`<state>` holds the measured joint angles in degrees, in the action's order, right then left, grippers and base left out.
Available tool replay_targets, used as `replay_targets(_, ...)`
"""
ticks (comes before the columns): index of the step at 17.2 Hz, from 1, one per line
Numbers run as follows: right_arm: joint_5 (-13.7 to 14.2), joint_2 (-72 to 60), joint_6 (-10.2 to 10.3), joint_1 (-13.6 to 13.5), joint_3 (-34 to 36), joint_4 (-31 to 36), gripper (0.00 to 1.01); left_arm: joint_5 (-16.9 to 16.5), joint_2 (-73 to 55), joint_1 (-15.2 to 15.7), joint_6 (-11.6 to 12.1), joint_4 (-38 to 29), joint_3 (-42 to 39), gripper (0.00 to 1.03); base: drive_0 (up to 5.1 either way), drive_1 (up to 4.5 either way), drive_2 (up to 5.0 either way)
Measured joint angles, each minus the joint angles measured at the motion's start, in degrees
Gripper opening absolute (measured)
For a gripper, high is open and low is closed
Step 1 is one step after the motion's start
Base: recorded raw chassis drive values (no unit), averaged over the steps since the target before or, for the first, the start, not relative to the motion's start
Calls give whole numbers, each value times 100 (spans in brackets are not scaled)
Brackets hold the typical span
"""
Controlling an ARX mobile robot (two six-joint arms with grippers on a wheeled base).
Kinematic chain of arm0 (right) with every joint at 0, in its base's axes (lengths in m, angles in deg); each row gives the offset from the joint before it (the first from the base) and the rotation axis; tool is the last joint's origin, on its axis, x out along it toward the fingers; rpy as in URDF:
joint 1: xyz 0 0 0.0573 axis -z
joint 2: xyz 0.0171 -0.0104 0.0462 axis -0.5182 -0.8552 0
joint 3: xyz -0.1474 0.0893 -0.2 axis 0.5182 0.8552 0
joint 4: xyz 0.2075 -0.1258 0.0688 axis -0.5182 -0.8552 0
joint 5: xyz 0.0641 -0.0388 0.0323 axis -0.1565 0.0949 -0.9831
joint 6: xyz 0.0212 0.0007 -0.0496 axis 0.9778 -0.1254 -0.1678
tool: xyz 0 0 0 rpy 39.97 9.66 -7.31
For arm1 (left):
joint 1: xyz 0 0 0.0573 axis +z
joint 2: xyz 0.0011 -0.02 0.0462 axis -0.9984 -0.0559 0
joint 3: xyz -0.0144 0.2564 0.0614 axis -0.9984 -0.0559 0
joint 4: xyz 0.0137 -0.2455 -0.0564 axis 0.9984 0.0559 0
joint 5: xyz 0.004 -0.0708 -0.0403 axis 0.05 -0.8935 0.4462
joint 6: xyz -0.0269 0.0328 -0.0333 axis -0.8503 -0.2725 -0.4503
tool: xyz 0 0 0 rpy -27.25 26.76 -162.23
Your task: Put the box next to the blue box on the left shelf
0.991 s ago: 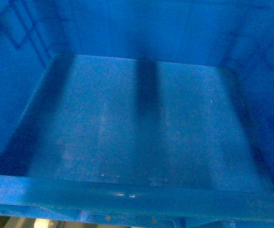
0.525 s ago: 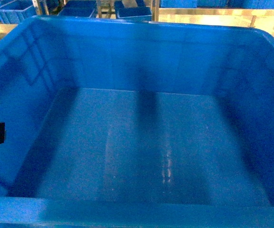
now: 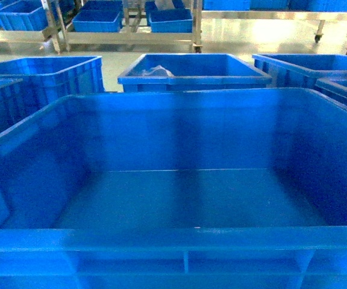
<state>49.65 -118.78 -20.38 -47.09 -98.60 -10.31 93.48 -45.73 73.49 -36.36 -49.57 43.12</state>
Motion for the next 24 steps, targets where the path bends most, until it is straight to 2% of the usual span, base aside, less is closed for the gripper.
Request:
replay_targets(1, 55, 107, -9, -46, -120, 59, 90, -7, 66, -17, 63, -70, 59, 95, 0, 0, 0)
replay_targets(4, 109, 282, -17, -179, -264, 212, 100, -20, 164, -131, 149, -129, 129, 100, 0, 0, 0)
replay_targets(8, 111, 444, -26, -413, -275, 501, 97, -17, 186, -275, 264, -195, 129, 97, 0, 0, 0)
replay_targets(9, 116, 516, -79, -597, -221, 861, 98, 68, 186, -352, 385, -275, 127, 98, 0, 0, 0)
replay_targets(10, 240, 610, -227, -831, -77, 1325, 98, 221, 192, -415, 516, -518, 116, 98, 0, 0, 0)
replay_targets(11, 374, 734, -496, -1078, 103, 1773, 98, 428, 247, -494, 671, -866, 55, 98, 0, 0, 0)
replay_targets(13, 466, 852, -590, -1150, 236, 1908, 98, 710, 304, -678, 859, -1119, -2, 98, 0, 0, 0)
replay_targets(15, 732, 857, -601, -1143, 352, 1805, 98, 837, 304, -708, 885, -1045, -24, 98, 0, 0, 0)
replay_targets(16, 748, 857, -601, -1143, 354, 1823, 98, 841, 304, -706, 901, -1045, -24, 98, 0, 0, 0)
replay_targets(17, 750, 861, -601, -1143, 354, 1825, 98, 164, 383, -511, 787, -1388, -175, 92, 0, 0, 0)
replay_targets(18, 221, 1014, -848, -970, 815, 3071, 89, -920, 702, -232, 625, -1576, -535, 79, 0, 0, 0)
replay_targets(19, -562, 1880, -1331, -404, 2177, 4500, 62, -2092, 1182, 162, 442, -1648, -1224, 52, 0, 0, 0)
replay_targets(20, -772, 2118, -1392, -162, 2579, 4684, 49, -2345, 1386, 249, 404, -1652, -1464, 39, 0, 0, 0)
replay_targets(23, -1346, 2758, -1471, 345, 3526, 4815, 11, -2618, 1998, 612, 396, -1620, -1989, 1, 0, 0, 0)
replay_targets(24, -1493, 2988, -1502, 507, 3722, 4833, 2, -2726, 2188, 691, 382, -1554, -2127, 2, 0, 0, 0)
